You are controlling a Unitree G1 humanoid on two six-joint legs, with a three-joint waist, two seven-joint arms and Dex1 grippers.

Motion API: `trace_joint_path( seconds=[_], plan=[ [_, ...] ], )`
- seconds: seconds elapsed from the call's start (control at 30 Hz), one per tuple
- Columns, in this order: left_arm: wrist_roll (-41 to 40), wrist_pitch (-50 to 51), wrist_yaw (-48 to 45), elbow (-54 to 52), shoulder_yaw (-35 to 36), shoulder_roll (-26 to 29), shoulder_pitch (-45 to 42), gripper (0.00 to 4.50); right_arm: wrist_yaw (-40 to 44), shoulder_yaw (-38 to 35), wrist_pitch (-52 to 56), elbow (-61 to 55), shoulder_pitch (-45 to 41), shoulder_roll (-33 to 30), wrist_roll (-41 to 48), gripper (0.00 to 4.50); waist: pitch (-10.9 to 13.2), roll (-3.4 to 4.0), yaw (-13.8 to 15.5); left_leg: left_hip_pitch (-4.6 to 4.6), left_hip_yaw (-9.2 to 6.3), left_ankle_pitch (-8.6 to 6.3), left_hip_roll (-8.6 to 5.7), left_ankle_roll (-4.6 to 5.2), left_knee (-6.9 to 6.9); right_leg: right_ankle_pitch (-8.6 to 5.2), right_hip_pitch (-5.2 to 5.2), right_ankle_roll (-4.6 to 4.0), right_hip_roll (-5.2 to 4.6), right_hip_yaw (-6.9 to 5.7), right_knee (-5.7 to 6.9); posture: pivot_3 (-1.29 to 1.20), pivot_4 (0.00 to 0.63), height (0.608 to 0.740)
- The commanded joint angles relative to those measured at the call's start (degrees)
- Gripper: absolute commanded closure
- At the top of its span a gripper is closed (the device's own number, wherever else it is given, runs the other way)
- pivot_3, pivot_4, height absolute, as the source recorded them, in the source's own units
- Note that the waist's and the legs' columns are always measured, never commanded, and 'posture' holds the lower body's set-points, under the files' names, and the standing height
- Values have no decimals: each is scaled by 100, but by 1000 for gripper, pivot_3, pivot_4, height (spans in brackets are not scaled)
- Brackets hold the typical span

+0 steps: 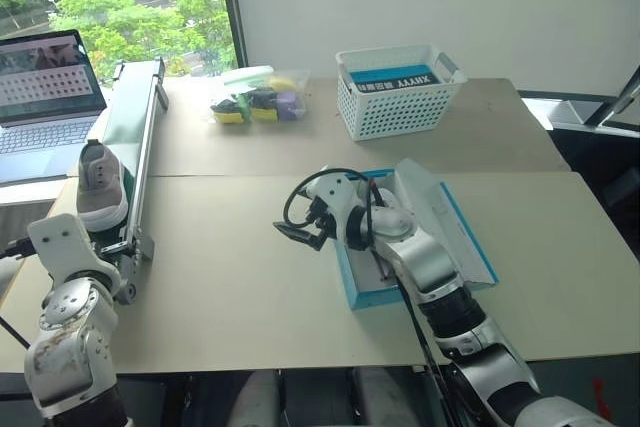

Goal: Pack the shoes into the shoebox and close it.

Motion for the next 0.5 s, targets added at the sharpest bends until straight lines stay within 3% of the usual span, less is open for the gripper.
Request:
trace_joint_path(
  seconds=[0.03, 0.2, 0.33, 0.43, 0.5],
  plan=[
    [-71, 99, 103, -28, 165, -79, -42, 0, -48, -124, -29, -290, -29, 12, 41, 8, 0, 0, 1, 0, 0, 0, 0, 0, 0, 0, 0, 0, 0, 0, 0, 0, 150, 737],
    [-189, 204, 179, -6, 291, -209, -80, 0, -55, -149, -5, -308, -30, -6, 43, 8, -1, -1, 1, 0, 0, 0, 0, 0, 0, 0, 0, 0, 0, 0, 0, 0, 150, 737],
    [-259, 149, 196, 29, 373, -251, -141, 1002, -70, -187, 18, -314, -49, -18, 54, 0, -1, -2, 2, 1, 0, 0, 0, 0, 0, 0, 1, 0, 0, 0, 0, 0, 150, 737],
    [-201, 169, 203, 54, 293, -205, -146, 1989, -76, -185, 24, -313, -49, -25, 56, 0, -1, -2, 2, 1, 0, 0, 0, 0, 0, 0, 1, 0, 0, 0, 1, 0, 150, 737],
    [-138, 149, 192, 64, 200, -163, -132, 2287, -82, -182, 26, -306, -55, -30, 56, 0, -1, -2, 3, 1, 0, 0, -1, 0, 0, 0, 2, 0, 0, 0, 0, 0, 150, 737]
  ],
)
